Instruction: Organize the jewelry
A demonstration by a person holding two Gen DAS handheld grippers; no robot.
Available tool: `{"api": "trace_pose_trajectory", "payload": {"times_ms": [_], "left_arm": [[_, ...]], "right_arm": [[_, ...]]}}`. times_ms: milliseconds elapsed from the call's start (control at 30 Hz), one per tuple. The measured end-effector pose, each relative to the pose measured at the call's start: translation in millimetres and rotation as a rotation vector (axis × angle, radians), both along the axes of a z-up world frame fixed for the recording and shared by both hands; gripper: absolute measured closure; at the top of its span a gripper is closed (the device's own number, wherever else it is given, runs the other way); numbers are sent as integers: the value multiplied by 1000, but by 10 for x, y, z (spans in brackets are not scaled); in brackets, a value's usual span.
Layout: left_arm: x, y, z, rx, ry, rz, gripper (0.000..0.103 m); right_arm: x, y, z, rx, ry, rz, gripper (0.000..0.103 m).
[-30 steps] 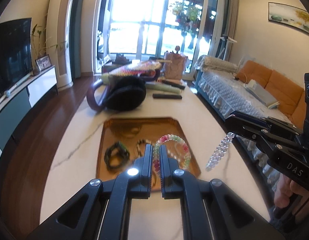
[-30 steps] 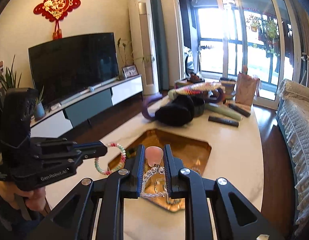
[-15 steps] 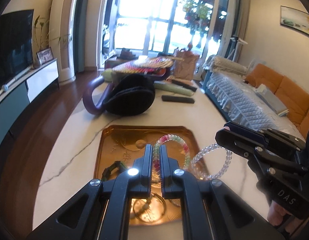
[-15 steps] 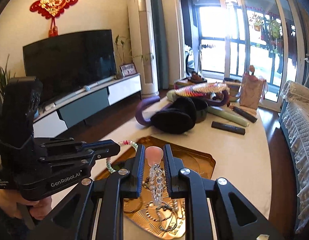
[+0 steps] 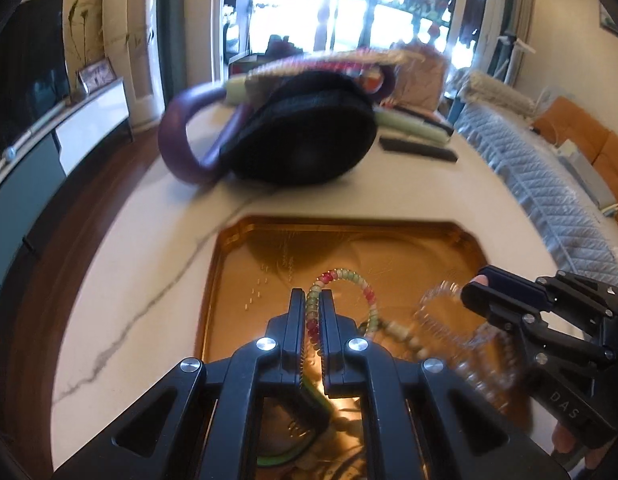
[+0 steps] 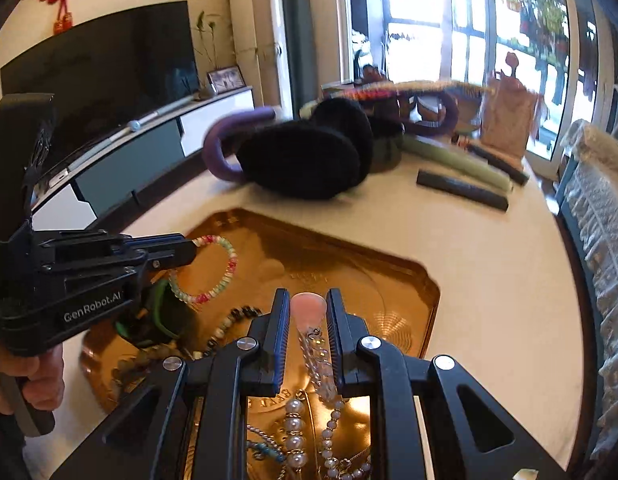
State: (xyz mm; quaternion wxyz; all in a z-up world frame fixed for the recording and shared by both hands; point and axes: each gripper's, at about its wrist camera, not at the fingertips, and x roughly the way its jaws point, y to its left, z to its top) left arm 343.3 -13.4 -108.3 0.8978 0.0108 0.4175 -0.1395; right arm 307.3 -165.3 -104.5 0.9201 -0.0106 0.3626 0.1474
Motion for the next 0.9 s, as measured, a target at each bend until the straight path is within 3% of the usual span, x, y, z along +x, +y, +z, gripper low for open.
{"api": "trace_pose_trajectory", "payload": {"times_ms": [200,267,300,333,400,600,733,900], "left_arm": [[14,-63,-111,29,40,-3,96],[20,-78,-89,27,72,-2,91],[-9,-83,-60,27,74,7,81],[-49,-85,-15,28,70,13,61],[-183,-82,115,27,37,19,34],[-690,41,609,-80,-23,7,30],[-1141,117,1021,-131,-109,7,24],[-1660,57,1387,-97,-155,4,21]], "right_arm": [[75,-44,-180,18,90,-22,85],[78,-72,-192,61,117,-31,81],[61,-92,-190,86,132,-48,71],[40,-91,-181,92,135,-63,62],[-29,-81,-130,95,120,-80,54],[-365,-116,182,135,88,-120,43],[-730,-50,544,117,40,-101,36],[-1268,34,976,121,-15,-108,30]]}}
